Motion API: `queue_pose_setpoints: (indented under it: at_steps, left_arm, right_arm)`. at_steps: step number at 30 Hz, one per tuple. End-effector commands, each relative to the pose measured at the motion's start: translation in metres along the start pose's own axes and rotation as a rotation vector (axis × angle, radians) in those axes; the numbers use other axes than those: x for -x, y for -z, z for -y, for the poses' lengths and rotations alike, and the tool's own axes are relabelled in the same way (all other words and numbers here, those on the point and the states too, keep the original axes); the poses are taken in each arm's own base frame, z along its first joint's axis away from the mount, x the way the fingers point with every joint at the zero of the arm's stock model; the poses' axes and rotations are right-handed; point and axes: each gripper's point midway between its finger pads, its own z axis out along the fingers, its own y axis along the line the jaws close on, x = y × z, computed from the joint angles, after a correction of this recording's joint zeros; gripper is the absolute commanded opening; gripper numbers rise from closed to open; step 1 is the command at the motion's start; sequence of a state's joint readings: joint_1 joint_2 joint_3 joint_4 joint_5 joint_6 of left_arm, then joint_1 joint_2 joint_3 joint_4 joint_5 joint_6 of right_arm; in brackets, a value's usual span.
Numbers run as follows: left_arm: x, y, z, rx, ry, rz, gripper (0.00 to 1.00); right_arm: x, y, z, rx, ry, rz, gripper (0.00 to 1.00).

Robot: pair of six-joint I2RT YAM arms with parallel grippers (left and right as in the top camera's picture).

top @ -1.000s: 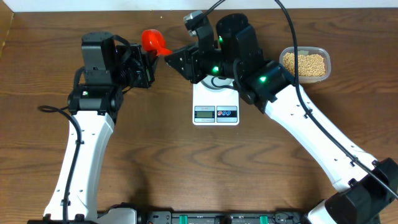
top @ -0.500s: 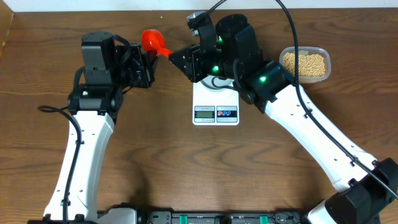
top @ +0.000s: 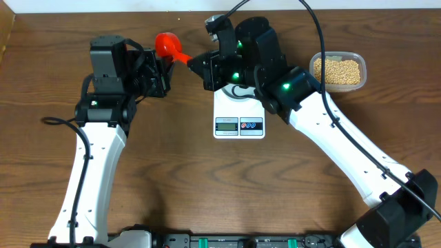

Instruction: Scoop item into bowl and weigh 50g on scale

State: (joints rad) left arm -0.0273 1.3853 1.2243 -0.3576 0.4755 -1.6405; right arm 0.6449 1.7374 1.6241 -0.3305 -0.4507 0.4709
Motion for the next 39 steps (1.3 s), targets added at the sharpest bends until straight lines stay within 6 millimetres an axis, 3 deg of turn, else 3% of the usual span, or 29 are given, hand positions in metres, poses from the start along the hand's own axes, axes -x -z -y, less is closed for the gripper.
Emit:
queue_pose_setpoints:
  at_steps: [1,4,5,7,9,12,16,23,27,32,39]
  left_arm:
    - [-0.004,0.004,0.006,-0.015,-0.033,-0.01,0.08]
    - [-0.004,0.004,0.006,-0.014,-0.042,-0.01,0.09]
    - [-0.004,0.004,0.005,-0.014,-0.044,-0.01,0.17]
    - [-0.004,0.003,0.003,-0.004,-0.04,-0.008,0.48]
    - [-0.002,0.003,-0.003,0.02,-0.028,0.004,0.71]
    - [0.006,0.004,-0.014,0.062,-0.009,0.044,0.84]
    - [0.016,0.006,-0.026,0.109,-0.037,0.102,0.86]
    - [0.025,0.007,-0.025,0.145,-0.579,0.124,0.85]
    - [0.025,0.008,-0.04,0.22,-0.845,0.081,0.79]
    - [0.021,-0.001,-0.068,0.326,-0.98,-0.002,0.79]
    - [0.004,-0.035,-0.096,0.399,-1.047,-0.107,0.79]
  right_arm:
    - [0.006,-0.004,0.003,-0.018,0.001,0.023,0.01]
    - [0.009,-0.003,0.003,-0.017,0.01,0.033,0.01]
    - [0.01,-0.002,0.005,-0.02,0.01,0.036,0.01]
    - [0.013,0.0,0.01,-0.029,0.012,0.043,0.01]
    - [0.017,0.003,0.018,-0.041,0.01,0.05,0.01]
    - [0.025,0.012,0.037,-0.072,-0.009,0.064,0.01]
    - [0.034,0.028,0.067,-0.107,-0.015,0.066,0.01]
    - [0.03,0.063,0.128,-0.207,0.002,0.012,0.01]
    - [0.024,0.084,0.156,-0.253,0.015,-0.028,0.01]
    - [0.021,0.113,0.183,-0.319,0.018,-0.051,0.01]
    - [0.018,0.166,0.208,-0.483,-0.025,-0.099,0.01]
